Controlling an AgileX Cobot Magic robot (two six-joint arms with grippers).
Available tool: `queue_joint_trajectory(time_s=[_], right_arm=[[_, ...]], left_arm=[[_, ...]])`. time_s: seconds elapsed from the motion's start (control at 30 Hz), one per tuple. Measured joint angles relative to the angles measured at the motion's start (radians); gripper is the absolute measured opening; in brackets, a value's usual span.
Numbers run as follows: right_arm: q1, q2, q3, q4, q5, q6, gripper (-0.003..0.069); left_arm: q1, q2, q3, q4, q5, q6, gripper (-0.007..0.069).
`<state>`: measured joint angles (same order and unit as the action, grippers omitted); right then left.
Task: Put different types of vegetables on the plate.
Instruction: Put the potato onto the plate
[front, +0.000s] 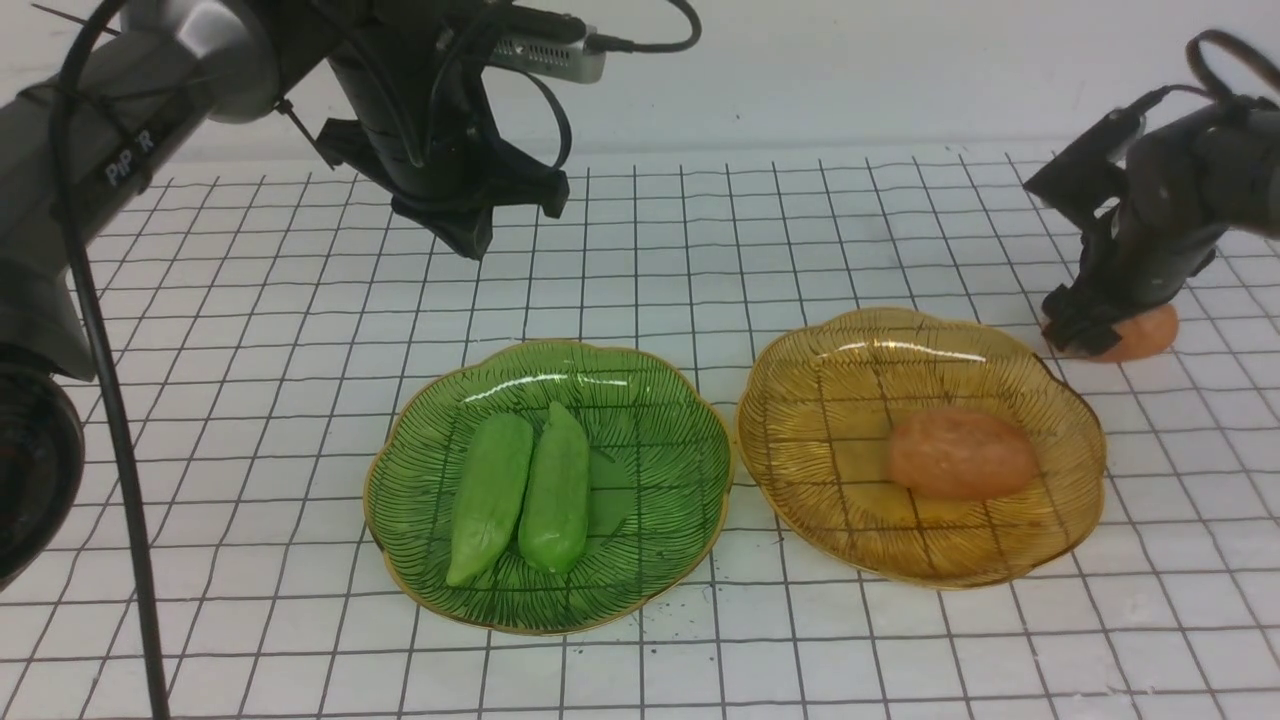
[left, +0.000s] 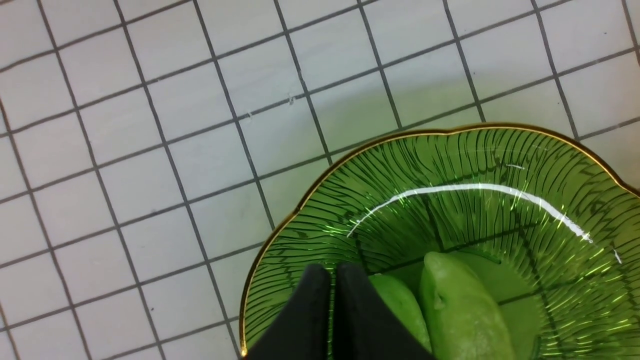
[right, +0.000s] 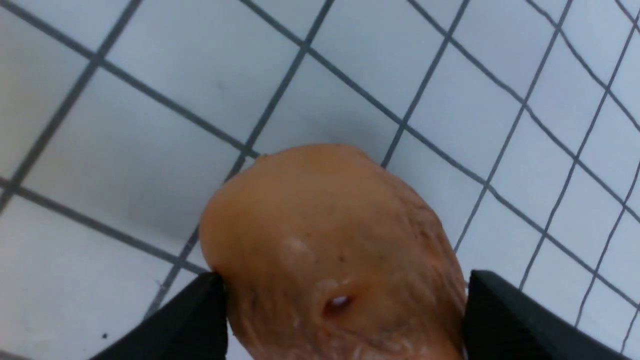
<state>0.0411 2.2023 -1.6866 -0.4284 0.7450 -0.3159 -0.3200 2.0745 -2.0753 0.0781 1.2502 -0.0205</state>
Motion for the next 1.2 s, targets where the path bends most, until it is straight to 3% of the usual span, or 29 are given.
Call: queue_joint_trajectory(time_s=[0.33, 0.5, 0.67, 0.8, 0.93, 1.03, 1.2], right_arm=[[0.000, 0.004, -0.011, -0.018, 0.018, 0.057, 0.0523], [0.000, 0.002, -0.073, 0.002, 0.170, 0.094, 0.0523], [0.000, -0.043, -0.317, 0.197, 0.457, 0.181, 0.0523], [0.001, -0.073, -0.377, 0.458, 0.480, 0.282, 0.0523], [0.027, -0.069, -0.366, 0.663, 0.491, 0.239, 0.0523], [0.070, -0.064, -0.325, 0.703, 0.492, 0.207, 0.0523], [0.151, -0.062, -0.251, 0.668, 0.493, 0.193, 0.0523]], left_arm=[[0.000, 0.001, 0.000, 0.000, 0.000, 0.006, -0.0008], [0.000, 0.001, 0.000, 0.000, 0.000, 0.006, -0.0008], [0.000, 0.002, 0.000, 0.001, 0.000, 0.006, -0.0008], [0.000, 0.003, 0.000, 0.001, 0.000, 0.006, -0.0008], [-0.001, 0.003, 0.000, 0.001, 0.000, 0.006, -0.0008], [-0.001, 0.003, 0.000, 0.001, 0.000, 0.006, -0.0008], [-0.001, 0.003, 0.000, 0.001, 0.000, 0.006, -0.0008]])
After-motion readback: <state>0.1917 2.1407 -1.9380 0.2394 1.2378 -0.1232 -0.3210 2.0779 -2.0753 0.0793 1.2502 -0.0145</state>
